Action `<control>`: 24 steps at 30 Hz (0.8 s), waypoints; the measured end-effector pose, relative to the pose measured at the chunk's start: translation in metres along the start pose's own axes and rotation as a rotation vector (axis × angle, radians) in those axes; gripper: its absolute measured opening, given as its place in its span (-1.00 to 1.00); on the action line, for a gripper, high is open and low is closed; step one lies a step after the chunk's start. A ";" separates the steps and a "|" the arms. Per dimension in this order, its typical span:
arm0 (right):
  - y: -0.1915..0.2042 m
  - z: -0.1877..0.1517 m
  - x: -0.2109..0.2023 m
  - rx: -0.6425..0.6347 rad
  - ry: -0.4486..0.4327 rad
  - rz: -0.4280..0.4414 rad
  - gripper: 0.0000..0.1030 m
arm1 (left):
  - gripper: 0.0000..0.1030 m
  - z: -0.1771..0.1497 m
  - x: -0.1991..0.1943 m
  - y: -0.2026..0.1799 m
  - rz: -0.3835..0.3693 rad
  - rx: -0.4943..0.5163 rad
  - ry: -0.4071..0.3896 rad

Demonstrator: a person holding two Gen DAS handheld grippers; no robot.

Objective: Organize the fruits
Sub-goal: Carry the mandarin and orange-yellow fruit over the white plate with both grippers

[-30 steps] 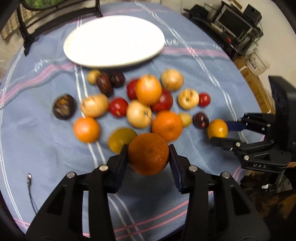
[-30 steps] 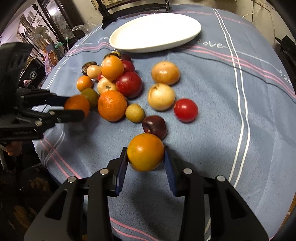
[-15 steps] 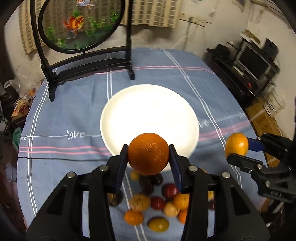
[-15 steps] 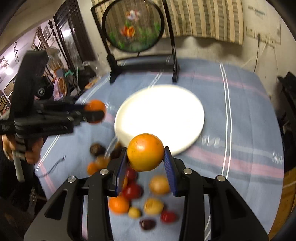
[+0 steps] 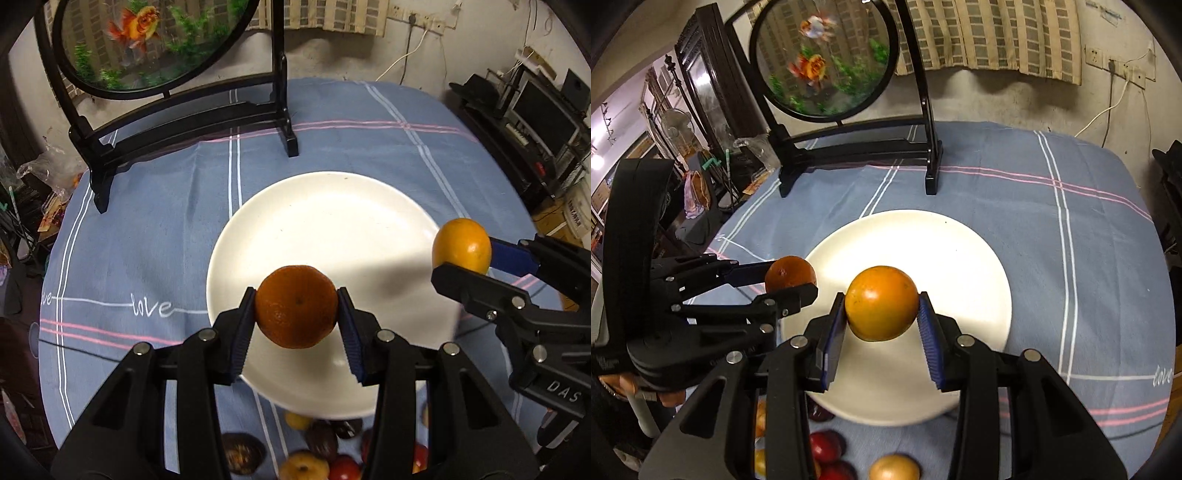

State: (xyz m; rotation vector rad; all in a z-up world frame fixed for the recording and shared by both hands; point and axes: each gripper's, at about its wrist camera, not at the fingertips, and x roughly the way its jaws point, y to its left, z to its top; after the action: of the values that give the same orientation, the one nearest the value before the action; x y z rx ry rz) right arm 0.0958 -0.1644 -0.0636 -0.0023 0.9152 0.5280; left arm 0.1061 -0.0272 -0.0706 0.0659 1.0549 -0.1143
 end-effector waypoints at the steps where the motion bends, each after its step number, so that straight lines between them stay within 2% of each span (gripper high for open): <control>1: -0.002 0.002 0.008 0.005 0.011 -0.002 -0.25 | -0.15 0.002 0.007 0.001 0.002 -0.001 0.011; 10: -0.015 0.001 0.046 0.022 0.082 0.008 -0.25 | -0.15 0.003 0.048 -0.001 0.007 0.014 0.071; 20: -0.022 0.003 0.068 0.018 0.116 0.011 -0.25 | -0.14 0.001 0.075 0.000 0.021 0.011 0.122; 23: -0.022 0.004 0.073 0.015 0.139 -0.010 -0.21 | -0.11 0.001 0.077 0.000 0.030 0.024 0.119; 24: -0.024 0.004 0.074 0.022 0.147 -0.013 -0.21 | -0.04 0.001 0.077 0.000 0.030 0.022 0.117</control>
State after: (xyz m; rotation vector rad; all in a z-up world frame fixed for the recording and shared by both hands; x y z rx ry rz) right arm 0.1453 -0.1522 -0.1220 -0.0274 1.0634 0.5106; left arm 0.1447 -0.0320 -0.1374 0.1094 1.1693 -0.0962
